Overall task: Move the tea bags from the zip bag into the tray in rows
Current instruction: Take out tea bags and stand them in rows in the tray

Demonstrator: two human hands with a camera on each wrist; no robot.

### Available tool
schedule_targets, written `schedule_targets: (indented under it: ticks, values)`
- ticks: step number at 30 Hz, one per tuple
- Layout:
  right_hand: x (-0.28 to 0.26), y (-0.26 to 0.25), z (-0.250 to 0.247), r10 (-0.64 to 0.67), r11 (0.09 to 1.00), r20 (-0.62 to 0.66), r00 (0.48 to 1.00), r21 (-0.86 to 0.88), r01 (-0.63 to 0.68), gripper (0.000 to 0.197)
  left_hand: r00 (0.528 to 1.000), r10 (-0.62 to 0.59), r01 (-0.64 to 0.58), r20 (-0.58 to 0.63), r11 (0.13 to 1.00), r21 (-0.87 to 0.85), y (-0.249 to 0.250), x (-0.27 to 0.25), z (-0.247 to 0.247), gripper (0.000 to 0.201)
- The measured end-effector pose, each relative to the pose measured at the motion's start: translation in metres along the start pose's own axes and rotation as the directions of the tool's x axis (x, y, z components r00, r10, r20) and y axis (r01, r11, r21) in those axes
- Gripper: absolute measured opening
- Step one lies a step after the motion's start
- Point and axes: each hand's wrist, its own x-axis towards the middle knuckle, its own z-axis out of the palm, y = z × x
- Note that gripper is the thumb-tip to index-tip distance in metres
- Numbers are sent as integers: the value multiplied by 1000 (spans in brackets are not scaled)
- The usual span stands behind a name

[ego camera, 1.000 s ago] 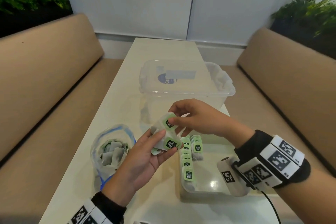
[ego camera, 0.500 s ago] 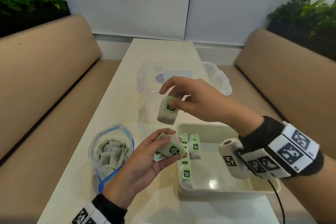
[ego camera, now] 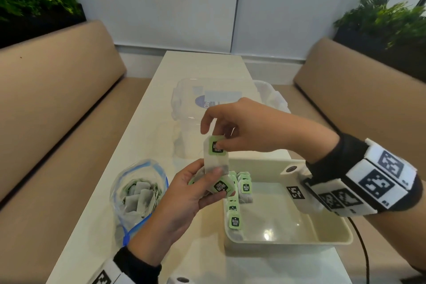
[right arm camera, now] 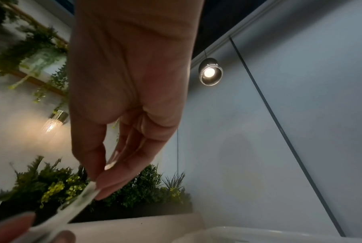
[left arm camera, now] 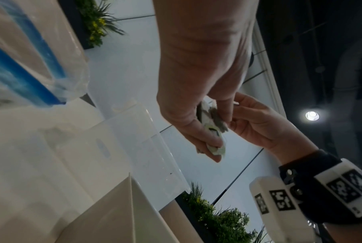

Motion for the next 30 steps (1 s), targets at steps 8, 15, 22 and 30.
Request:
schedule_targets:
  ticks: [8, 15, 22, 30]
  values:
    - [-9, 7, 2, -83, 996, -68, 994, 9, 84, 19, 998, 19, -19, -53, 1000, 8, -7, 4, 0, 29]
    - [-32, 41, -6, 16, 996, 13, 1000, -82, -15, 27, 981, -83, 75, -174, 996, -49, -21, 6, -32, 13]
    - [-36, 107, 43, 318, 939, 468, 824, -276, -206, 36, 955, -67, 39, -289, 994, -101, -17, -1, -66, 17]
    - [-12, 135, 81, 422, 901, 572, 704, -351, -255, 47, 954, -51, 22, -294, 995, -100, -13, -7, -71, 19]
